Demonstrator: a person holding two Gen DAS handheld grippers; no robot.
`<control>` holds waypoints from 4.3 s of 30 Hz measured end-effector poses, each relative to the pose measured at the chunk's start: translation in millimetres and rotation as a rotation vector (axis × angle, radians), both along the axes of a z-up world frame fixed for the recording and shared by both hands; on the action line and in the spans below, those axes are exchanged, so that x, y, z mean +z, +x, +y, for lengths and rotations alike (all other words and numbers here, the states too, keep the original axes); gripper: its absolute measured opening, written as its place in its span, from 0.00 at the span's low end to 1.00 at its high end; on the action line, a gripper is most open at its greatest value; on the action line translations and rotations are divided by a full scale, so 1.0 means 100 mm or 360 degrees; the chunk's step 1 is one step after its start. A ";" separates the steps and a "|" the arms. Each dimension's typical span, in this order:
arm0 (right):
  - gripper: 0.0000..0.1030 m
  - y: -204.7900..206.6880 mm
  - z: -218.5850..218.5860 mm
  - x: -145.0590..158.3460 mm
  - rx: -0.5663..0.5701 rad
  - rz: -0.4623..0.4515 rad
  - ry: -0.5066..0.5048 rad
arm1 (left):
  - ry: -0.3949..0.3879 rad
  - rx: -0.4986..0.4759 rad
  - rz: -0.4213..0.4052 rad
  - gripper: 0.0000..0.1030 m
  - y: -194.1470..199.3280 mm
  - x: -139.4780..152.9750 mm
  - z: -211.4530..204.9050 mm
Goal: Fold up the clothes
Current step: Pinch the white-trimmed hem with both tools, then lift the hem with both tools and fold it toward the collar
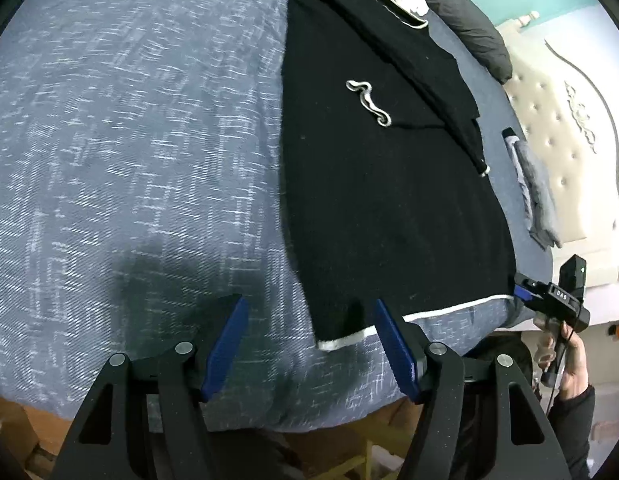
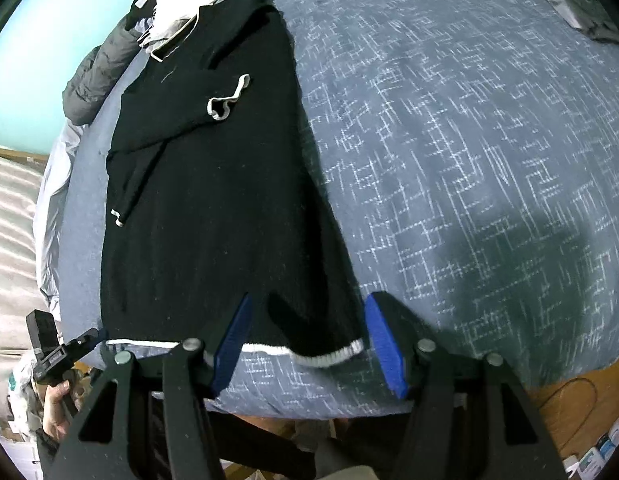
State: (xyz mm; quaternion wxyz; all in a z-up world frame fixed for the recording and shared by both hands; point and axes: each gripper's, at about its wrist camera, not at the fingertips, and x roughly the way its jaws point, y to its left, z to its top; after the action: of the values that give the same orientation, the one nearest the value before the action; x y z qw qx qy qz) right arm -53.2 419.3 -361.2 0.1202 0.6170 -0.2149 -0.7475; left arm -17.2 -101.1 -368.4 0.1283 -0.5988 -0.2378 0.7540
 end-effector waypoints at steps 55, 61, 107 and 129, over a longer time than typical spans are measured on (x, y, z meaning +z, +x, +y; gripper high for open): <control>0.64 -0.03 -0.07 -0.06 0.0098 -0.0036 -0.0030 | 0.0195 -0.0110 0.0017 0.31 -0.12 -0.14 0.17; 0.37 0.01 -0.15 0.00 0.0190 0.0028 -0.0006 | 0.0176 -0.0173 0.0056 0.07 -0.14 -0.09 0.26; 0.07 1.04 -0.27 1.99 0.0582 0.0742 -0.0055 | -0.0015 -0.0542 0.0643 0.06 0.86 1.99 0.14; 0.07 -1.17 -0.57 1.82 0.0416 0.0550 -0.0007 | 0.0026 -0.0326 0.0509 0.06 -1.29 1.81 -0.09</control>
State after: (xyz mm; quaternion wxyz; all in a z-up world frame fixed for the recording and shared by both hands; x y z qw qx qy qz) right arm -170.2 361.8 -179.6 0.2526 0.5019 -0.1107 -0.8198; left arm -146.6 -110.3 -186.9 0.2456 -0.4914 -0.1584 0.8205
